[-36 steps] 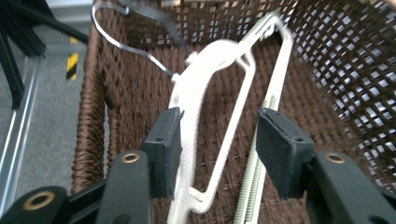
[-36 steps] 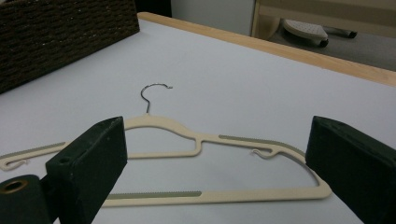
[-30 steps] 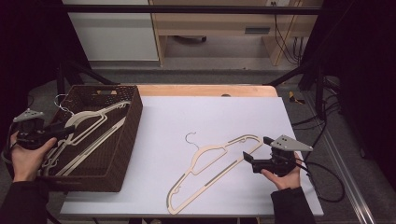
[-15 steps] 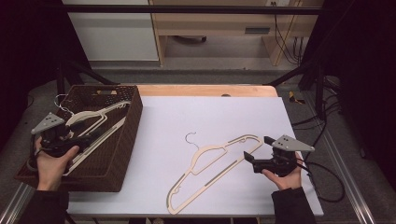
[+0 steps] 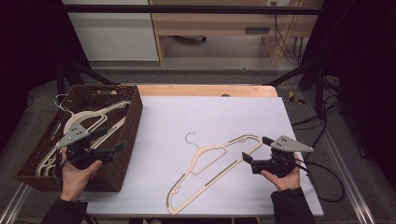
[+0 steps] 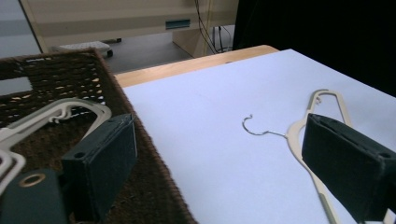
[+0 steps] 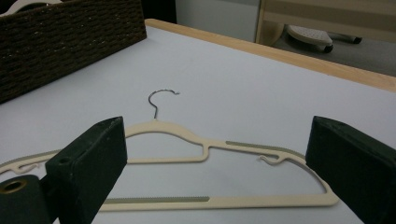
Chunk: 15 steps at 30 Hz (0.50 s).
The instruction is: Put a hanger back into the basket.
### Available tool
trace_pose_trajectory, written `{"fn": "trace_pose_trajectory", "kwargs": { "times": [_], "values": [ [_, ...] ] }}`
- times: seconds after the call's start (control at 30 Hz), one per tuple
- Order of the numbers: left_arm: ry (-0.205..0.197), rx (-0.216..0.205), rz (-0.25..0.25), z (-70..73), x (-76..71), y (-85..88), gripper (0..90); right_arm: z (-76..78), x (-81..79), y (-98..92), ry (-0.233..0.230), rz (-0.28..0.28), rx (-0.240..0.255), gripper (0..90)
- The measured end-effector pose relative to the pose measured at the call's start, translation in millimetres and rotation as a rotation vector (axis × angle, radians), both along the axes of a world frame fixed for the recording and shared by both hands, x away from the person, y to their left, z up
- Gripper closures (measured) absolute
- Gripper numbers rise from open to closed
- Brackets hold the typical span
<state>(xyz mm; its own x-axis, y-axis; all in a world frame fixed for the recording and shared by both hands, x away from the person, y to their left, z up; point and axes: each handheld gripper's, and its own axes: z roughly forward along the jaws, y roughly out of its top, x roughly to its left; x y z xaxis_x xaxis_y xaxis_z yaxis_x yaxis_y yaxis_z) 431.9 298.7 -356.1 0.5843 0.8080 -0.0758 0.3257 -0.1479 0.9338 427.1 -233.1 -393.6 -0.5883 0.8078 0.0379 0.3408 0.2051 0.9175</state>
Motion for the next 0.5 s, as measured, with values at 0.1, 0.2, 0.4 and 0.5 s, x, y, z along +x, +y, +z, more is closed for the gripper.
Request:
{"fn": "trace_pose_trajectory", "kwargs": {
  "times": [0.1,0.2,0.4,0.5],
  "values": [
    [0.002,0.004,-0.031,-3.4,-1.9,-10.2,10.2,-0.7,0.4,1.7,0.005,0.01,-0.003,5.5],
    [0.007,0.018,-0.057,-8.1,-2.6,-23.5,10.0,-2.0,1.3,3.4,0.011,0.012,-0.009,5.6],
    [0.018,0.052,-0.109,-15.5,-7.0,-47.2,9.9,-2.9,1.6,6.6,0.013,0.021,-0.012,5.8],
    [0.021,0.059,-0.129,-18.3,-9.3,-57.5,9.9,-2.8,1.5,9.1,0.012,0.028,-0.014,5.8]
  ]
}}
